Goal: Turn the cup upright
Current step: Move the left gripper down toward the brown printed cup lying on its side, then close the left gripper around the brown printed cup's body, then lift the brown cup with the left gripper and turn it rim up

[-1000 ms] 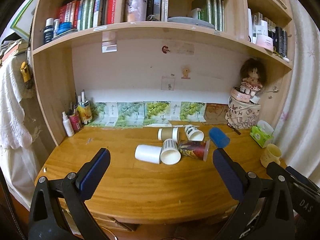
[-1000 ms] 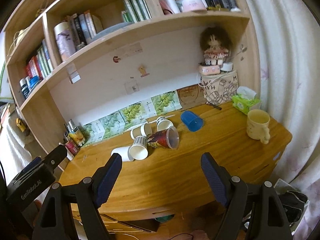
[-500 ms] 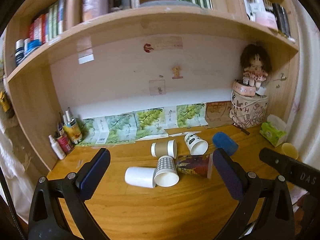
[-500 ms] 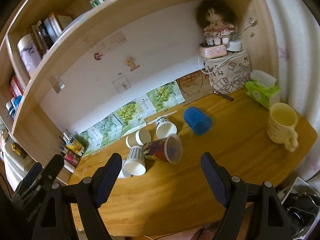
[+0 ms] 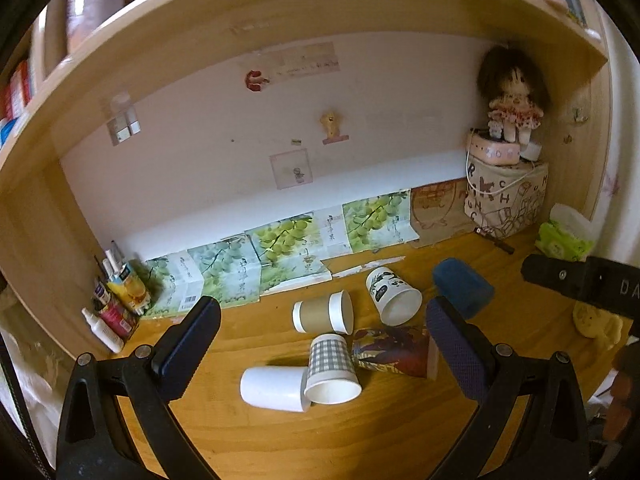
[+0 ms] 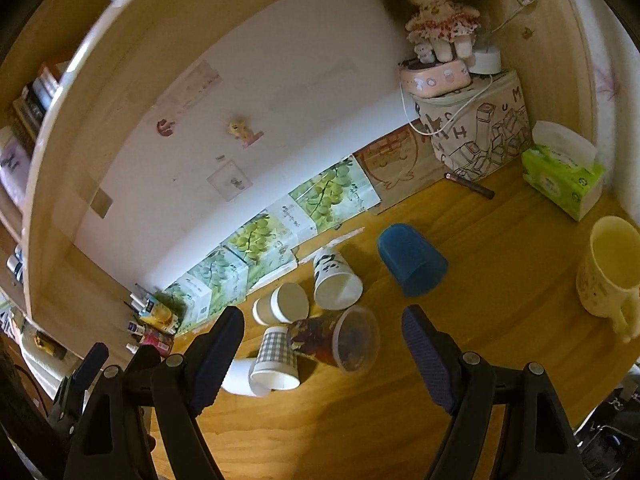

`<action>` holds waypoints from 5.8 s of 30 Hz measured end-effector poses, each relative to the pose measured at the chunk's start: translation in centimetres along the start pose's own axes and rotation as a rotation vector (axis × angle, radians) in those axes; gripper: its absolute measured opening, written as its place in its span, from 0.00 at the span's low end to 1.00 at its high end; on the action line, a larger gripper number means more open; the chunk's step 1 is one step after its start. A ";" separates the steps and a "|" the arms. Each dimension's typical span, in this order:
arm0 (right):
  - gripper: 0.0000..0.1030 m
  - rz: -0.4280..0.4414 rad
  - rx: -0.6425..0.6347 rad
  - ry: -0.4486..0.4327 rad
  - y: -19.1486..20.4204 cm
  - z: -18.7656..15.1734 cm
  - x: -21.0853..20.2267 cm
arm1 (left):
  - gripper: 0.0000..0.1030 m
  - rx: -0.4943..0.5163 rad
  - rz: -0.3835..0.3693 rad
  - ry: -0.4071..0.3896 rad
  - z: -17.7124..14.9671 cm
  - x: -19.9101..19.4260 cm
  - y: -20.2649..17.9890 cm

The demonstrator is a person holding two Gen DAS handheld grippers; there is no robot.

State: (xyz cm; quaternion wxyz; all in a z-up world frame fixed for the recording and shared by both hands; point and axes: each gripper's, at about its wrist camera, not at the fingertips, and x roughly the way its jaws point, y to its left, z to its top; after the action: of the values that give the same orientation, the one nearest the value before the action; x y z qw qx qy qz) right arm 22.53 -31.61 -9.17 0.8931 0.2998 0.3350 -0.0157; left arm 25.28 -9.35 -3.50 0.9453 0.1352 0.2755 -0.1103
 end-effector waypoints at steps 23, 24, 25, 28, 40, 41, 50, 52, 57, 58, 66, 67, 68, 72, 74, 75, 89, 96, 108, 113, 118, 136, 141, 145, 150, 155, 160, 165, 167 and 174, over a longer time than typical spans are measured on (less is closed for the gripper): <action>0.79 -0.048 0.092 0.080 -4.0 5.6 7.6 | 0.99 0.603 -0.132 0.058 0.6 7.8 -4.3; 0.79 -0.047 0.094 0.085 -4.1 5.7 7.8 | 0.99 0.615 -0.139 0.067 0.5 8.1 -4.4; 0.79 -0.045 0.100 0.092 -4.4 5.7 8.2 | 0.99 0.634 -0.148 0.073 0.5 8.5 -4.5; 0.79 -0.040 0.114 0.114 -5.0 5.8 8.9 | 0.99 0.710 -0.171 0.067 0.2 9.3 -4.8; 0.79 -0.017 0.113 0.184 -5.6 6.0 11.7 | 0.99 0.927 -0.320 0.084 -0.7 12.1 -5.9; 0.79 -0.017 0.112 0.188 -5.6 6.0 11.9 | 0.99 0.951 -0.338 0.088 -0.9 12.4 -6.0; 0.79 -0.035 0.116 0.219 -5.9 6.1 13.7 | 0.99 1.109 -0.474 0.105 -2.3 14.3 -6.6; 0.79 -0.041 0.121 0.220 -6.0 6.1 13.9 | 0.99 1.134 -0.507 0.107 -2.6 14.7 -6.7; 0.79 -0.057 0.141 0.218 -6.3 6.0 14.0 | 0.99 1.172 -0.588 0.123 -3.2 15.6 -7.2; 0.79 -0.061 0.148 0.220 -6.4 6.0 14.1 | 0.99 1.181 -0.602 0.125 -3.3 15.8 -7.4; 0.79 -0.091 0.176 0.223 -7.1 6.2 14.2 | 0.99 1.225 -0.667 0.155 -4.0 17.4 -8.2; 0.79 -0.095 0.178 0.224 -7.1 6.2 14.2 | 0.99 1.227 -0.673 0.158 -4.1 17.5 -8.3; 0.79 -0.097 0.180 0.225 -7.2 6.2 14.2 | 0.99 1.230 -0.682 0.161 -4.2 17.7 -8.3; 0.79 -0.103 0.191 0.229 -7.4 6.2 14.4 | 0.99 1.235 -0.719 0.165 -4.5 18.3 -8.5; 0.79 -0.109 0.193 0.230 -7.4 6.2 14.6 | 0.99 1.238 -0.736 0.166 -4.7 18.5 -8.6; 0.79 -0.111 0.192 0.231 -7.4 6.1 14.6 | 0.99 1.240 -0.744 0.169 -4.8 18.8 -8.6; 0.79 -0.119 0.169 0.263 -6.9 6.2 15.6 | 0.88 1.243 -0.827 0.250 -5.6 20.7 -9.6; 0.79 -0.127 0.167 0.271 -6.8 6.1 15.9 | 0.81 1.248 -0.860 0.270 -6.1 21.1 -10.1; 0.79 -0.130 0.173 0.279 -6.9 6.2 16.1 | 0.72 1.228 -0.890 0.311 -6.0 21.7 -10.3; 0.79 -0.127 0.176 0.284 -7.1 6.2 16.2 | 0.71 1.215 -0.901 0.326 -5.9 21.6 -10.2; 0.79 -0.123 0.180 0.287 -7.2 6.2 16.3 | 0.71 1.186 -0.886 0.348 -5.2 21.7 -10.3; 0.79 -0.053 0.134 0.263 -6.7 6.3 14.3 | 0.70 0.994 -0.771 0.458 -2.5 19.2 -9.8; 0.79 -0.030 0.102 0.260 -6.0 6.2 13.5 | 0.71 0.872 -0.741 0.519 -1.8 18.3 -9.3; 0.79 -0.012 0.065 0.262 -5.3 6.1 12.9 | 0.71 0.776 -0.725 0.562 -1.4 17.3 -8.8; 0.79 0.014 0.022 0.270 -4.3 5.8 12.0 | 0.71 0.679 -0.695 0.592 -1.2 16.0 -7.8; 0.79 0.027 -0.031 0.277 -3.1 5.4 11.3 | 0.71 0.588 -0.652 0.618 -1.7 14.9 -6.7; 0.79 0.046 -0.076 0.294 -1.8 4.9 11.0 | 0.71 0.491 -0.588 0.637 -2.7 13.7 -5.4; 0.79 0.066 -0.091 0.301 -0.9 4.5 10.4 | 0.71 0.404 -0.530 0.635 -3.3 12.2 -4.2; 0.79 0.066 -0.098 0.298 -0.6 4.4 10.1 | 0.71 0.362 -0.517 0.630 -3.5 11.5 -3.8; 0.79 0.057 -0.118 0.282 0.0 3.8 8.8 | 0.71 0.249 -0.483 0.645 -4.3 9.5 -3.4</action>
State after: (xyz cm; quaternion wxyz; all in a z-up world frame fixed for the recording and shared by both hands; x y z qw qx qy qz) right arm 31.64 -32.19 -12.26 0.8532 0.2556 0.4490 0.0717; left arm 30.02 -12.51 -12.89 0.7342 0.2075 0.5656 -0.3131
